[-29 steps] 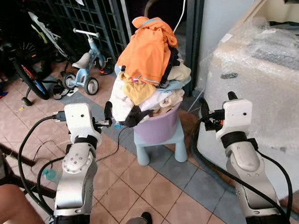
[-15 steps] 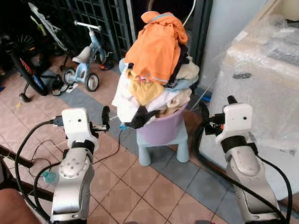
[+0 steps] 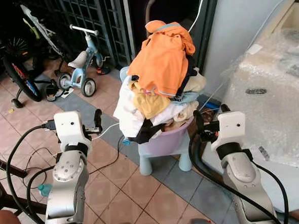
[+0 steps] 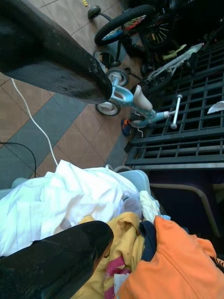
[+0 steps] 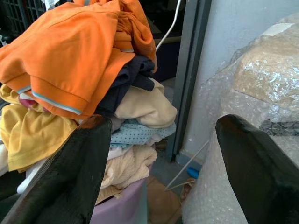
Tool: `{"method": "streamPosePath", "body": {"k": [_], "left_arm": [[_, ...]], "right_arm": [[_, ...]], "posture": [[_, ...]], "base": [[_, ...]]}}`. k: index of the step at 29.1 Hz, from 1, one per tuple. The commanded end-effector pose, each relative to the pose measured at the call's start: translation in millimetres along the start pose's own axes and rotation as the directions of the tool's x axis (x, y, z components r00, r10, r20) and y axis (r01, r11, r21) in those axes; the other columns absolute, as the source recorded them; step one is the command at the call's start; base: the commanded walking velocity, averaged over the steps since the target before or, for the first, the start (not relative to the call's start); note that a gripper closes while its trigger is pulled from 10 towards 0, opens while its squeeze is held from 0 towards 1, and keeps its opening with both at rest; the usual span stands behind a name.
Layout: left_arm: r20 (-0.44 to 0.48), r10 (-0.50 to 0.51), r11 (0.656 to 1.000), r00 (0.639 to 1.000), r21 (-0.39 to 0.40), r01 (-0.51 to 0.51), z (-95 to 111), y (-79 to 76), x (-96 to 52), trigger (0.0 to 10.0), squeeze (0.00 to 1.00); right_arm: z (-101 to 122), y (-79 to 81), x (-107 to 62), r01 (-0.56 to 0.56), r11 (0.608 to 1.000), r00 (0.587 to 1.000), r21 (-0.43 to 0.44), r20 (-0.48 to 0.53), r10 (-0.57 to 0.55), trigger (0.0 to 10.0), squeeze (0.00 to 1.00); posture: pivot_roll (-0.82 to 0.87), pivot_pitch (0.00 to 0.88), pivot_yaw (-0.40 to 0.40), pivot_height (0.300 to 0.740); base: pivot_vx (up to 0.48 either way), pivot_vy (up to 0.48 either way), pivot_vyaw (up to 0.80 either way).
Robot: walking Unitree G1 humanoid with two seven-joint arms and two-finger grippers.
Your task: Clothes washing
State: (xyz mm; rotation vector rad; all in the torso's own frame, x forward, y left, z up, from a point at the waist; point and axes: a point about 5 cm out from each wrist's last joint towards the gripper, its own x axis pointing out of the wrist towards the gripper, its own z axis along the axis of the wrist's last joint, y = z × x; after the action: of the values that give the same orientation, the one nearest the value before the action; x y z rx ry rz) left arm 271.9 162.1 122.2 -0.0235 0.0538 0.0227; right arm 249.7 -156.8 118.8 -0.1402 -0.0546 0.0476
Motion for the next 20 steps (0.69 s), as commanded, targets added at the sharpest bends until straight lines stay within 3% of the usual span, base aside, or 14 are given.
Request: {"method": "streamPosePath", "body": {"k": [1,7,10,20], "left_arm": [[-0.002,-0.015,1.000,1.000,-0.005,0.015,2,-4.5,0.1,10.0,0.00],[-0.026,0.013,1.000,1.000,-0.021,-0.014,-1,-3.5,-0.3,10.0,0.00],[-0.027,0.010,1.000,1.000,-0.024,-0.011,-2,-5.1,-1.4,10.0,0.00],[-0.018,0.019,1.000,1.000,-0.017,-0.019,2,-9.1,-3.9,10.0,0.00]], "right_arm": [[-1,-2.8,-0.2,0.004,1.000,1.000,0.005,-0.005,-0.003,10.0,0.00],[-6,7.4,-1.9,-0.080,0.996,0.996,0.031,-0.035,0.081,10.0,0.00],[-6,10.1,-2.3,-0.119,0.993,0.993,-0.008,-0.024,0.118,10.0,0.00],[-3,8.6,3.3,-0.121,0.992,0.993,-0.023,-0.004,0.121,10.0,0.00]], "posture": [[-0.02,0.101,0.070,0.740],[-0.02,0.105,0.071,0.740],[-0.02,0.111,0.069,0.740],[0.00,0.128,0.066,0.740]], "base": [[0.480,0.000,0.00],[0.454,0.042,0.00],[0.252,0.197,0.00],[0.000,0.000,0.80]]}}
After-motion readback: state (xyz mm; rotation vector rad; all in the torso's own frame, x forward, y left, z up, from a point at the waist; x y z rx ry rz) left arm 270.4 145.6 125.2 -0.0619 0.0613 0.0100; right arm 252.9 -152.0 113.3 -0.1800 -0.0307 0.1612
